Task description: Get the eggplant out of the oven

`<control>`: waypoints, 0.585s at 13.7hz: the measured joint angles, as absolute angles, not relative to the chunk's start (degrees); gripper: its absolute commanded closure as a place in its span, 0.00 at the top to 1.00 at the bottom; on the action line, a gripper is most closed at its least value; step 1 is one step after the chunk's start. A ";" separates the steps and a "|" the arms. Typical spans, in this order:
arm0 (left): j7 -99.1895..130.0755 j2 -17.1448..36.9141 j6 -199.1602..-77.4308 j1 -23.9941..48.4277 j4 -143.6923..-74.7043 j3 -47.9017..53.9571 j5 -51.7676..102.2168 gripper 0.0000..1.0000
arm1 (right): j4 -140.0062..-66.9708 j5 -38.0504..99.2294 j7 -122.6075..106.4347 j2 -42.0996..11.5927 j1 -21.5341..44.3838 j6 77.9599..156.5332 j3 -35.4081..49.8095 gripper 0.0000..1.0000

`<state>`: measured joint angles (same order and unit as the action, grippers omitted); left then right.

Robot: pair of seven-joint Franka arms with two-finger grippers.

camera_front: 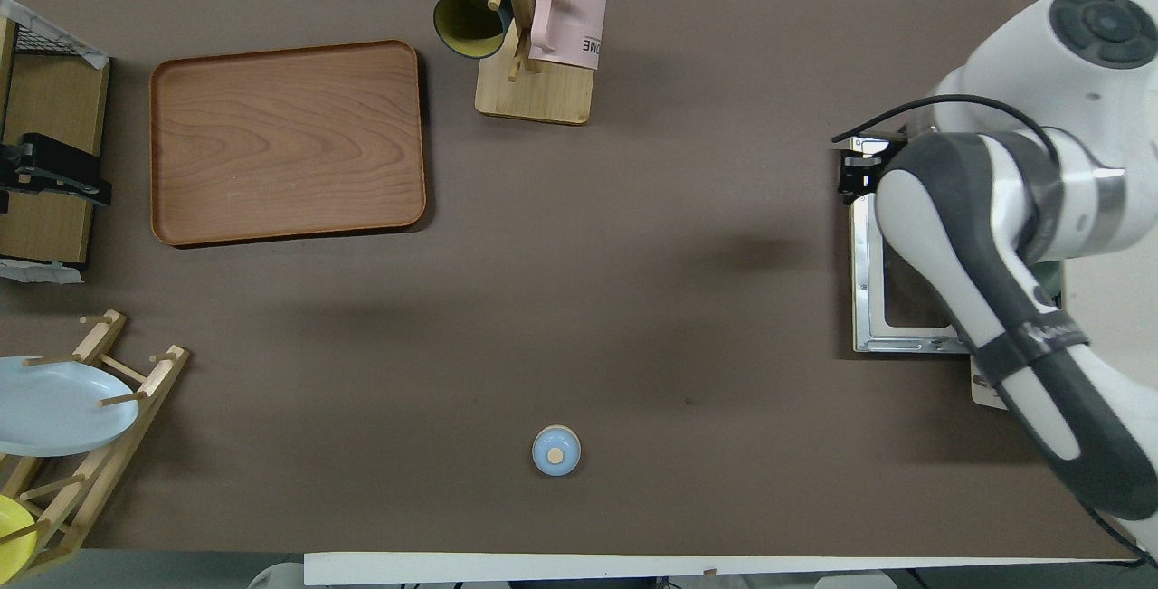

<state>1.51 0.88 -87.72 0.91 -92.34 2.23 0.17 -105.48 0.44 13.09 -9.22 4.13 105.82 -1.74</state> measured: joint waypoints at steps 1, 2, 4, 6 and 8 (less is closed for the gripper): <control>1.51 0.88 -87.72 0.91 -92.34 2.23 0.17 1.00 | -107.10 -0.96 12.84 -8.26 2.63 105.48 -1.87 0.51; 1.51 0.88 -87.72 0.91 -92.34 2.23 0.17 1.00 | -108.87 -2.59 12.70 -7.80 1.69 105.88 -1.93 0.51; 1.51 0.88 -87.72 0.91 -92.34 2.23 0.17 1.00 | -112.10 -4.95 12.54 -7.67 1.24 108.84 -1.91 0.51; 1.51 0.88 -87.72 0.91 -92.34 2.23 0.17 1.00 | -114.54 -9.05 11.34 -7.62 1.38 111.60 -1.67 0.49; 1.51 0.88 -87.72 0.91 -92.34 2.23 0.17 1.00 | -116.44 -10.62 10.47 -7.51 1.38 113.70 -1.56 0.29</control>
<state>1.51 0.88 -87.72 0.91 -92.34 2.23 0.17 -116.44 -10.62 10.47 -7.51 1.38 113.70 -1.56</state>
